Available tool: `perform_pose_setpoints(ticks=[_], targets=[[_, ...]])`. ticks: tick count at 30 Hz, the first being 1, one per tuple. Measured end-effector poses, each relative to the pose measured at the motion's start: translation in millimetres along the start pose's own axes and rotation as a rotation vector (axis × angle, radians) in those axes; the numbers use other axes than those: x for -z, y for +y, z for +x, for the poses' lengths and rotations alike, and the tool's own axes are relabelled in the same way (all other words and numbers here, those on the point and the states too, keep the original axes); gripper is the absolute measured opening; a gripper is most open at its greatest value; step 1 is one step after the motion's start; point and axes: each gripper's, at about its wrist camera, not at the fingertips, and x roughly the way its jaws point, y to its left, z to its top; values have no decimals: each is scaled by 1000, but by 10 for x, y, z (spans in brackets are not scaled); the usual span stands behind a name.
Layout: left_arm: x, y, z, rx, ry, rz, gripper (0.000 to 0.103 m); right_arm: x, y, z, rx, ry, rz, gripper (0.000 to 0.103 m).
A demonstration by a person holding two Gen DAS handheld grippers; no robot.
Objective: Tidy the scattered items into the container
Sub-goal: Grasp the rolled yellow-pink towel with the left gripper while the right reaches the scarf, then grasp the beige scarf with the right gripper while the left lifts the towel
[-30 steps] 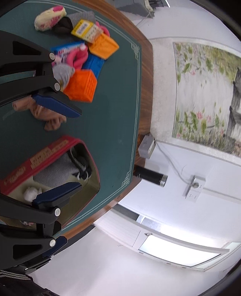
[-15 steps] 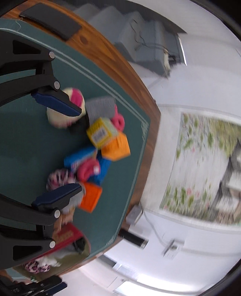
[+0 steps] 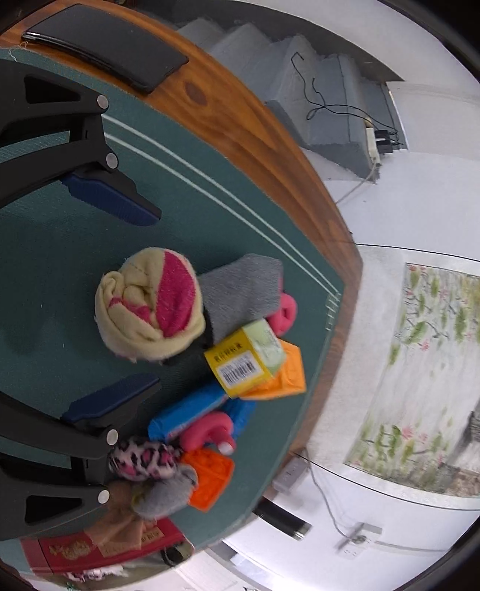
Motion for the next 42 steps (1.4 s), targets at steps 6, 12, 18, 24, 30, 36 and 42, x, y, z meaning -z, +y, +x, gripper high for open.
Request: perform_pose_setpoints(ticks=[6, 12, 18, 24, 30, 36, 42], targets=[[32, -68, 98, -32, 18, 20, 84, 2, 104, 130, -31, 7, -8, 78], [67, -143, 159, -58, 25, 44, 81, 134, 114, 267, -54, 51, -6, 78], [98, -158, 55, -44, 9, 36, 67, 218, 89, 365, -70, 96, 10, 78], [121, -86, -186, -5, -41, -11, 67, 246, 62, 465, -56, 118, 22, 78], [163, -198, -370, 47, -79, 19, 67, 209, 36, 684, -14, 151, 19, 78], [153, -228, -347, 80, -70, 41, 67, 278, 3, 968, 14, 245, 6, 60], [156, -225, -321, 81, -65, 42, 67, 263, -75, 859, 31, 217, 24, 33]])
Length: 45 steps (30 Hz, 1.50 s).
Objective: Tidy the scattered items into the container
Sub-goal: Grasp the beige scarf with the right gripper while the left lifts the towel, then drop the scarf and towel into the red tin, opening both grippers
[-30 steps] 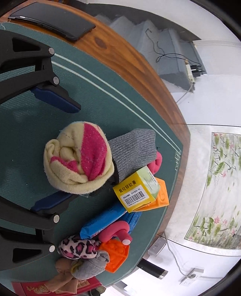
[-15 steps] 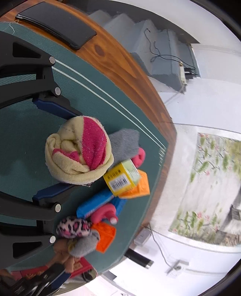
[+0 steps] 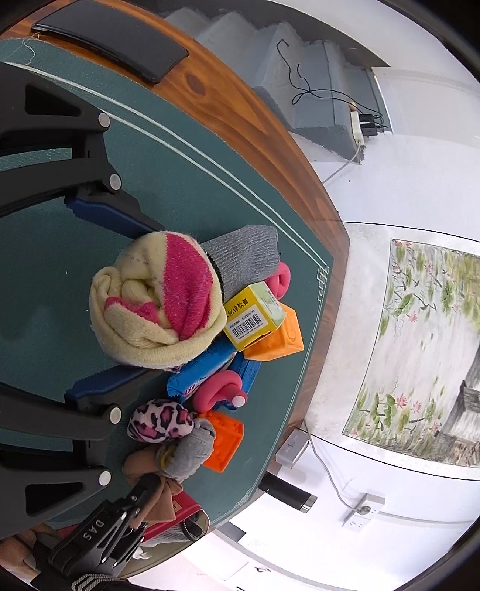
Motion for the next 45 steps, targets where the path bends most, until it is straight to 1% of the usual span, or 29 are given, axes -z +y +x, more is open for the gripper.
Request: perform_pose_setpoints(ticks=[3, 9, 12, 15, 19, 21, 24, 28, 30, 31, 33, 36, 41, 45], targets=[[5, 12, -14, -1, -6, -5, 67, 22, 23, -93, -20, -23, -1, 32], [19, -1, -14, -1, -11, 1, 67, -5, 112, -443, -47, -126, -8, 32], [32, -23, 8, -2, -4, 7, 67, -38, 72, -632, -47, -179, 12, 32], [42, -52, 18, -1, -3, 14, 67, -73, -50, -797, -25, -226, 46, 32], [56, -98, 29, 0, -1, 24, 67, -109, -327, -1009, 54, -285, 108, 32], [69, -123, 42, 2, 4, 31, 67, -120, -531, -1098, 107, -303, 155, 32], [85, -155, 58, 5, 11, 40, 67, -136, -865, -1145, 167, -295, 235, 32], [94, -181, 73, 10, 17, 47, 67, -167, -1205, -1074, 232, -253, 310, 32], [99, -194, 80, 12, 20, 50, 67, -163, -1311, -1033, 248, -236, 335, 37], [102, -201, 84, 13, 21, 52, 67, -158, -1342, -1006, 256, -227, 347, 38], [107, -214, 91, 15, 24, 55, 67, -148, -1389, -971, 255, -218, 357, 44], [108, -234, 93, 18, 27, 59, 67, -167, -1353, -970, 259, -232, 341, 50], [85, -358, 22, 53, 24, 70, 67, -138, -1325, -1072, 263, -262, 337, 51], [55, -666, -76, 118, 19, 131, 67, -120, -1378, -1176, 266, -288, 363, 51]])
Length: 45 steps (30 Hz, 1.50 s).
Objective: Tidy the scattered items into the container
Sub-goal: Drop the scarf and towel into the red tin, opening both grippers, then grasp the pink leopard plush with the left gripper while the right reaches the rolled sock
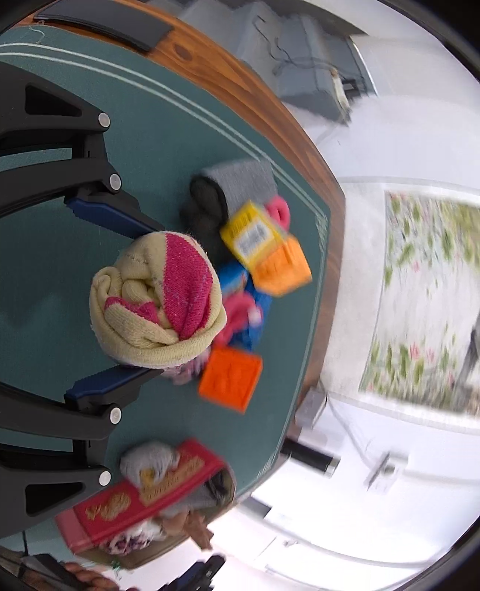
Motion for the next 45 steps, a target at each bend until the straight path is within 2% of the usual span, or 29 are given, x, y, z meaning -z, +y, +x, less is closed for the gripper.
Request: perform_pose_setpoints(ticks=[11, 16, 23, 28, 31, 32, 35, 45], targets=[[-206, -1166, -24, 239, 35, 194, 67, -115, -297, -205, 23, -64, 88, 55], [-268, -1620, -14, 320, 25, 243, 67, -133, -341, -240, 32, -74, 109, 55], [-451, -2099, 187, 374, 30, 262, 67, -140, -360, -298, 33, -92, 131, 54], [-538, -2330, 452, 362, 56, 300, 68, -141, -368, -327, 40, -103, 131, 54], [-571, -2379, 525, 318, 55, 304, 72, -143, -368, -343, 45, -111, 130, 54], [-579, -2384, 536, 302, 51, 302, 80, -143, -363, -347, 46, -113, 127, 54], [-614, -2283, 509, 272, 29, 273, 92, -136, -335, -345, 37, -113, 119, 54], [-759, -1690, 405, 244, 2, 136, 92, -83, -190, -310, 1, -105, 84, 58]])
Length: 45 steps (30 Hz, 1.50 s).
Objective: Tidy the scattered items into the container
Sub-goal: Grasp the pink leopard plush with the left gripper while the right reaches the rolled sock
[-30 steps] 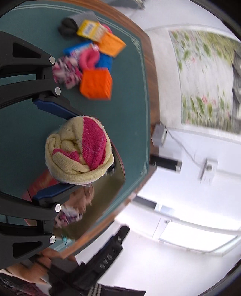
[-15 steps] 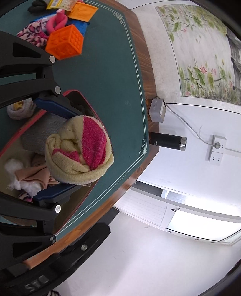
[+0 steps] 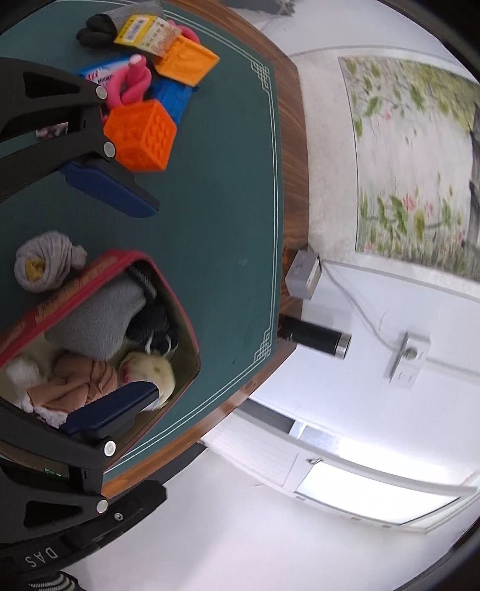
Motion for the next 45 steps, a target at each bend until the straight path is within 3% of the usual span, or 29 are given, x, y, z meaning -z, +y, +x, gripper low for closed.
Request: perform_pose_setpoints(ticks=[13, 20, 30, 38, 39, 40, 45], targets=[[229, 1032, -514, -163, -44, -136, 92, 370, 620, 141, -175, 106, -168, 58], [486, 1452, -461, -218, 20, -221, 92, 601, 859, 227, -253, 181, -242, 58], [694, 1380, -104, -278, 110, -115, 92, 724, 903, 342, -270, 252, -273, 58], [753, 1416, 144, -305, 152, -107, 92, 734, 908, 343, -269, 263, -278, 58], [753, 1432, 166, -303, 156, -113, 89, 738, 911, 346, -270, 266, -279, 58], [754, 1444, 183, -300, 158, -118, 80, 744, 916, 348, -271, 268, -279, 58], [770, 1422, 164, -282, 156, -123, 67, 764, 931, 348, -274, 274, -285, 58]])
